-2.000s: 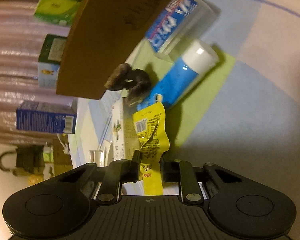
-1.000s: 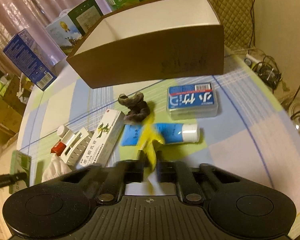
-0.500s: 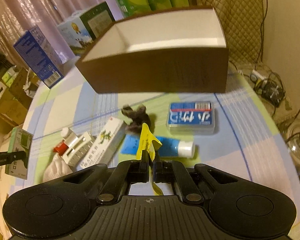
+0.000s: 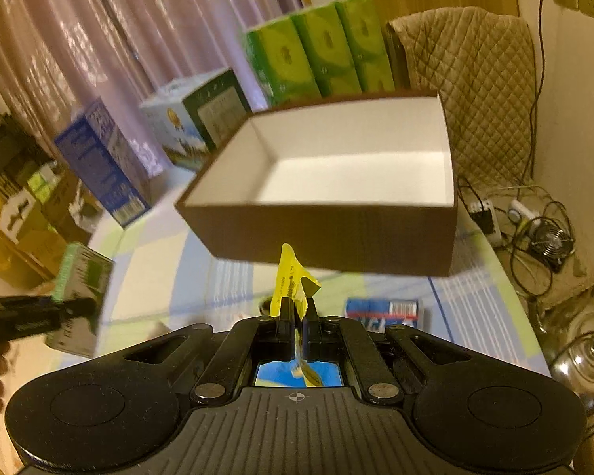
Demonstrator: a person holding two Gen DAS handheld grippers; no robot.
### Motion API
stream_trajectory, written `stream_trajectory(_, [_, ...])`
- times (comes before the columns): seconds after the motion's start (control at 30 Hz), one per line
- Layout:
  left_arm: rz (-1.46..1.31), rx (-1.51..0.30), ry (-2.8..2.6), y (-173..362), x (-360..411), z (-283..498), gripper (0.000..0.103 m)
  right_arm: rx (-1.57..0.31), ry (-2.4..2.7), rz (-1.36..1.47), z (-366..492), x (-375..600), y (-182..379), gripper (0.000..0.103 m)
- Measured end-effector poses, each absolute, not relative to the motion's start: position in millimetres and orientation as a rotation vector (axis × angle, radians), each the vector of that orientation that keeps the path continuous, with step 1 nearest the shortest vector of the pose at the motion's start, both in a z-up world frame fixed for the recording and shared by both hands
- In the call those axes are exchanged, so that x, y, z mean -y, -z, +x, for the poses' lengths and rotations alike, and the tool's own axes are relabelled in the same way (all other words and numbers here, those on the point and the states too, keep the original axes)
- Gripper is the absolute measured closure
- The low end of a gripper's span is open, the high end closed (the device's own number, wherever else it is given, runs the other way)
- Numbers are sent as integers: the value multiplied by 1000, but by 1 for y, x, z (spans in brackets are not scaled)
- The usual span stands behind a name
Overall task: Organize objects
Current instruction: 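Carry the green box and yellow pouch with both tools over the brown box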
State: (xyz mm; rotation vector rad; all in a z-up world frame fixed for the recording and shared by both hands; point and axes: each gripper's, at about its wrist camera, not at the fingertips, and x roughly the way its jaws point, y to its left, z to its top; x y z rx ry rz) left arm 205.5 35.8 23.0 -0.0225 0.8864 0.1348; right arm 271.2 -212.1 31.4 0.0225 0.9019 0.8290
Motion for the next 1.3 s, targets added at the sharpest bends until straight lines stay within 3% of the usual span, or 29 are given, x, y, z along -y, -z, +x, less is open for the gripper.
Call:
stream_trajectory(0.67, [40, -819, -44, -50, 37, 326, 77, -782, -825, 168, 369, 196, -75, 103])
stream_trajectory(0.97, [33, -825, -17, -47, 64, 390, 77, -814, -767, 220, 419, 180, -55, 103])
stream_trajectory(1.3, [16, -909, 0, -11, 87, 443, 77, -900, -690, 264, 455, 168, -13, 103])
